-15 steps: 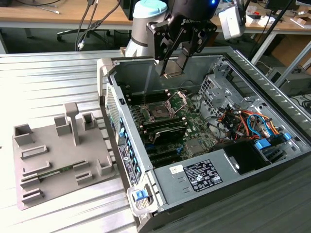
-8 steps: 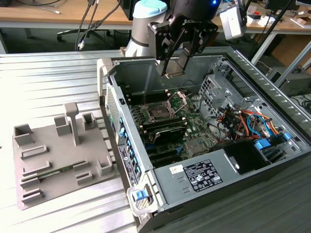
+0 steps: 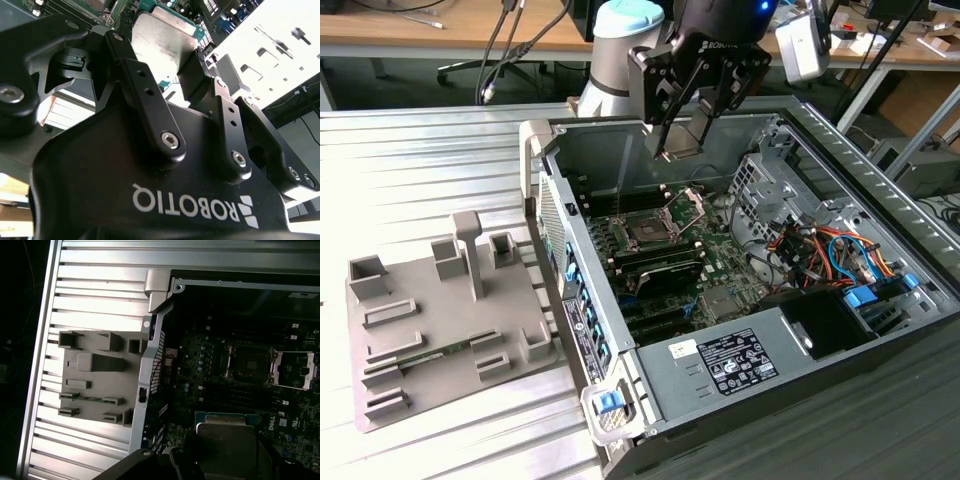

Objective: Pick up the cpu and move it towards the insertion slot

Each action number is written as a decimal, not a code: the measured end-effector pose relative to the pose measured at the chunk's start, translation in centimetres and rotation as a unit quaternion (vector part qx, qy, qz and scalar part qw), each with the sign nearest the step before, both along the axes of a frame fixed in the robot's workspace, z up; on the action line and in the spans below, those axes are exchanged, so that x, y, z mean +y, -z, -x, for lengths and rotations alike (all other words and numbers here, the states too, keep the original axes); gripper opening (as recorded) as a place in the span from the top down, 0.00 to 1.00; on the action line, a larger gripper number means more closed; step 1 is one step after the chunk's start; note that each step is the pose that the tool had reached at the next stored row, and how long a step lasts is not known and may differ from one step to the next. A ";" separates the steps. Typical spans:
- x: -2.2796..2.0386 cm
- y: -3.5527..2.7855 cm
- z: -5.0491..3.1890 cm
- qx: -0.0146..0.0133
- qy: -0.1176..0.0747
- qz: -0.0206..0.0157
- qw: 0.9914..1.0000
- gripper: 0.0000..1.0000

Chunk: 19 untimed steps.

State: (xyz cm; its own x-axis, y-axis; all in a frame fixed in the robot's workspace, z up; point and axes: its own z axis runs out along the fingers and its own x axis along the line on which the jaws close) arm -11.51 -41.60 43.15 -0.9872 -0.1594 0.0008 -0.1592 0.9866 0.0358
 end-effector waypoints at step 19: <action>0.00 0.12 -0.67 0.000 0.000 0.000 1.000 0.45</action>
